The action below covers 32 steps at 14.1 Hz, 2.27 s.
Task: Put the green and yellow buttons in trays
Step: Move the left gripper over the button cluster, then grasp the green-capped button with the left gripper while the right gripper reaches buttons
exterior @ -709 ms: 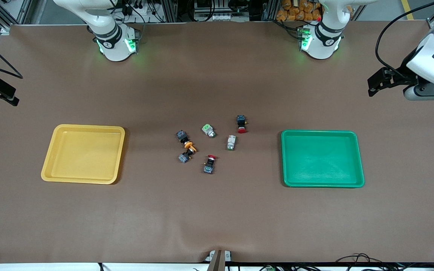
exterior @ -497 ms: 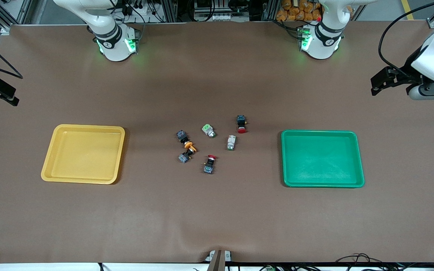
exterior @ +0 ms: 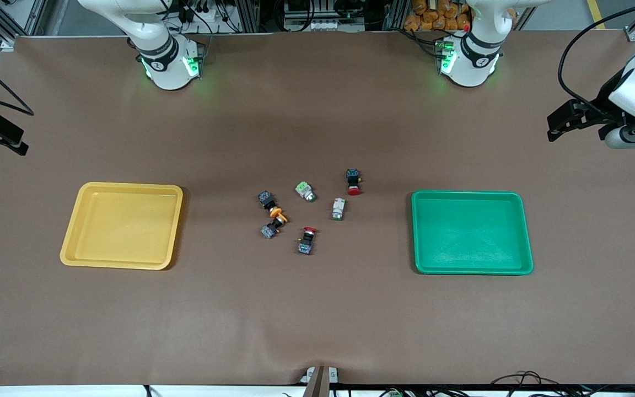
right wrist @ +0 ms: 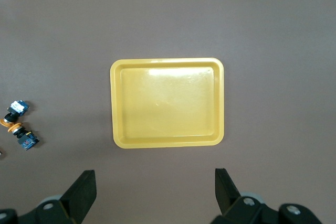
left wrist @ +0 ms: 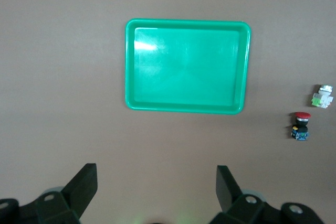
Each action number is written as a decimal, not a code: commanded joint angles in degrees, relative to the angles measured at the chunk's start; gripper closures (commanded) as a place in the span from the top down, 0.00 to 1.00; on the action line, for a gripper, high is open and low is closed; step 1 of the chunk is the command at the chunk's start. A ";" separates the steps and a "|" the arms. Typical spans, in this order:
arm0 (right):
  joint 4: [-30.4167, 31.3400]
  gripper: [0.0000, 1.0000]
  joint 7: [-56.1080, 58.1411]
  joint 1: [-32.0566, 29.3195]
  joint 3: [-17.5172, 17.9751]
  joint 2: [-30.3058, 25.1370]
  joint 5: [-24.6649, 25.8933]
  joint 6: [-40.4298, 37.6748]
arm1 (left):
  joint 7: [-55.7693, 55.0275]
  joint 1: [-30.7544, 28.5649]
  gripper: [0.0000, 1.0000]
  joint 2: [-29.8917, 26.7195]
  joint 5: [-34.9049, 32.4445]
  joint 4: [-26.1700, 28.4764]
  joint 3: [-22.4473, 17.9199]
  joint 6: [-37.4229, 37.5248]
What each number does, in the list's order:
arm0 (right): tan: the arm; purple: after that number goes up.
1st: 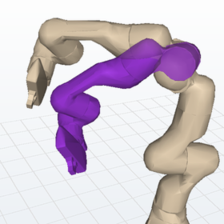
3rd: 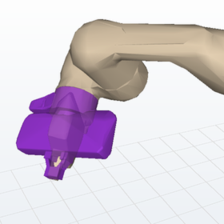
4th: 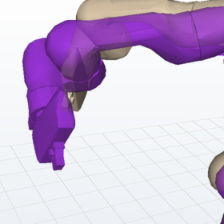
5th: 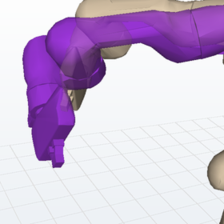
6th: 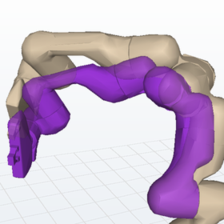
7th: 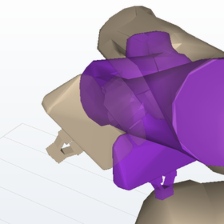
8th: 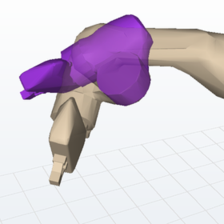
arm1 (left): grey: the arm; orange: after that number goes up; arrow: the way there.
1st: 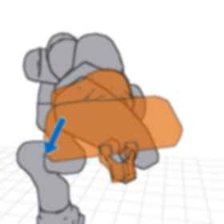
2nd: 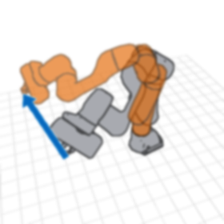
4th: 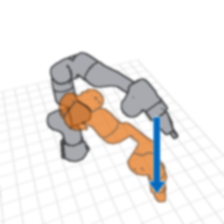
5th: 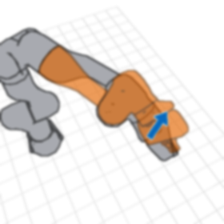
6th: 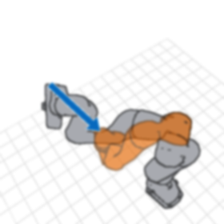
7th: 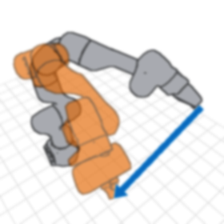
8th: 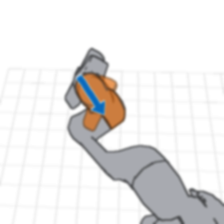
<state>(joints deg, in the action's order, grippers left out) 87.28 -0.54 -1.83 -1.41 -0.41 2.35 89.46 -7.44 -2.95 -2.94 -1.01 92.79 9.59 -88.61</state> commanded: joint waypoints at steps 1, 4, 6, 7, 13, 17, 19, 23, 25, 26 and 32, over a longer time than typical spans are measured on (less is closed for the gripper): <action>0.70 1.00 -0.34 -1.07 0.62 -0.55 0.03 0.18 | -2.48 0.13 1.00 0.91 0.75 -1.64 0.69 2.74; 0.70 1.00 -0.42 -1.07 0.62 -0.55 0.03 0.27 | -2.75 0.31 1.00 1.00 0.75 -1.64 0.78 2.74; 0.61 1.00 -0.42 -1.16 0.62 -0.55 0.03 0.27 | -2.75 1.44 1.00 1.52 0.75 -1.73 0.78 2.74; 0.61 1.00 -0.42 -1.16 0.62 -0.55 0.03 0.27 | -2.75 2.06 1.00 1.88 0.75 -1.82 0.78 2.74; 0.52 1.00 -0.42 -1.07 0.62 -0.11 0.03 0.27 | -2.84 6.54 1.00 4.69 0.66 -1.99 0.78 0.99; 0.52 1.00 -0.34 -1.25 0.62 -0.03 0.03 0.45 | -4.24 9.53 1.00 6.28 0.66 -1.91 0.78 -0.59; 0.52 1.00 -0.34 -1.34 0.62 0.15 0.03 0.36 | -4.33 9.62 1.00 6.45 0.66 -2.08 0.78 -0.77; 0.52 1.00 -0.34 -1.34 0.62 0.15 0.03 0.36 | -4.33 11.11 1.00 10.40 0.31 -1.82 0.78 -3.40; 0.52 1.00 -0.42 -1.34 0.62 0.15 0.03 0.36 | -4.33 16.11 1.00 13.29 -0.31 -2.35 0.52 -5.33; 0.52 1.00 -0.42 -1.34 0.62 0.15 0.03 0.27 | -4.42 16.91 1.00 14.87 -0.22 -2.35 0.60 -6.91; -0.70 1.00 -0.25 -0.72 0.71 3.40 0.29 0.63 | -9.85 26.32 1.00 24.01 0.04 -4.01 0.69 -12.90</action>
<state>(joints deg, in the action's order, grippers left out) 87.66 -0.57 -2.02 -1.45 1.24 2.34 89.68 -14.40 21.71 17.95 -0.97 91.56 10.66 -101.49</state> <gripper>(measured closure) 0.000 0.000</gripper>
